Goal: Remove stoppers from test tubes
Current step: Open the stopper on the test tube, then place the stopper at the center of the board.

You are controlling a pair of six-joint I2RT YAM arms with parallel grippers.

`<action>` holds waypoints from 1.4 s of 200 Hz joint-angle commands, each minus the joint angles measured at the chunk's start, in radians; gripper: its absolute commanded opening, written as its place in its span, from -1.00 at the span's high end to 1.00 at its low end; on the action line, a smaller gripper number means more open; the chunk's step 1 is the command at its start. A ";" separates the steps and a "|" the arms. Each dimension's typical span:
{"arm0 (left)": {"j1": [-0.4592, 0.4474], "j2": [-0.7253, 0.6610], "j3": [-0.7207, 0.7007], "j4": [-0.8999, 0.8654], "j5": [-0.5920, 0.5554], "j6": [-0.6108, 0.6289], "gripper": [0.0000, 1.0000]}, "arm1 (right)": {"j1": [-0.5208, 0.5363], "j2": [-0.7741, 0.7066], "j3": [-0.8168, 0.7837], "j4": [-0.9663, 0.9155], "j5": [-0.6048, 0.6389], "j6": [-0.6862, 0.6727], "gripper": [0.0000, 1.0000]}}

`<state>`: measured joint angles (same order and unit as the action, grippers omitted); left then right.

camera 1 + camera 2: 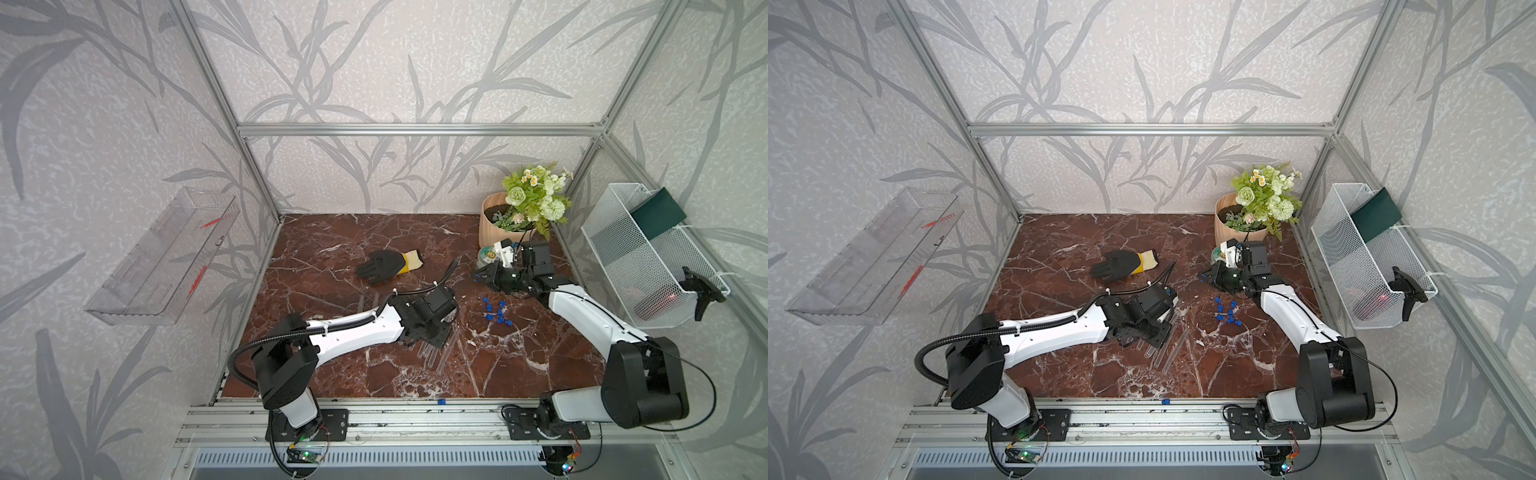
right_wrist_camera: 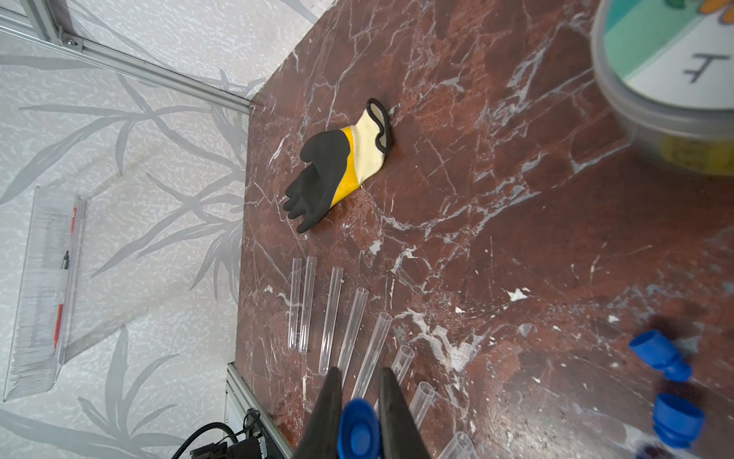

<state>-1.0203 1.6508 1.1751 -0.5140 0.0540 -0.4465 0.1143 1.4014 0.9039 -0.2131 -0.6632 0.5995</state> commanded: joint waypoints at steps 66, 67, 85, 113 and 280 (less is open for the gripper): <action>0.006 -0.006 0.005 -0.050 -0.109 -0.079 0.92 | -0.107 -0.179 -0.132 -0.267 0.070 -0.151 1.00; 0.006 -0.005 0.005 -0.053 -0.111 -0.078 0.92 | -0.107 -0.180 -0.134 -0.268 0.070 -0.151 1.00; 0.019 -0.001 0.013 -0.100 -0.137 -0.054 0.92 | -0.106 -0.203 -0.166 -0.284 0.088 -0.153 0.99; 0.059 -0.011 -0.013 -0.114 -0.135 -0.049 0.92 | -0.106 -0.236 -0.222 -0.313 0.118 -0.126 1.00; -0.004 0.026 0.051 -0.062 -0.043 -0.040 0.91 | -0.123 -0.122 -0.359 -0.268 0.417 -0.072 0.94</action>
<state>-0.9962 1.6569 1.1782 -0.5865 0.0044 -0.4896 0.0017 1.2488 0.5617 -0.5087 -0.3103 0.5304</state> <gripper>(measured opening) 0.131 0.159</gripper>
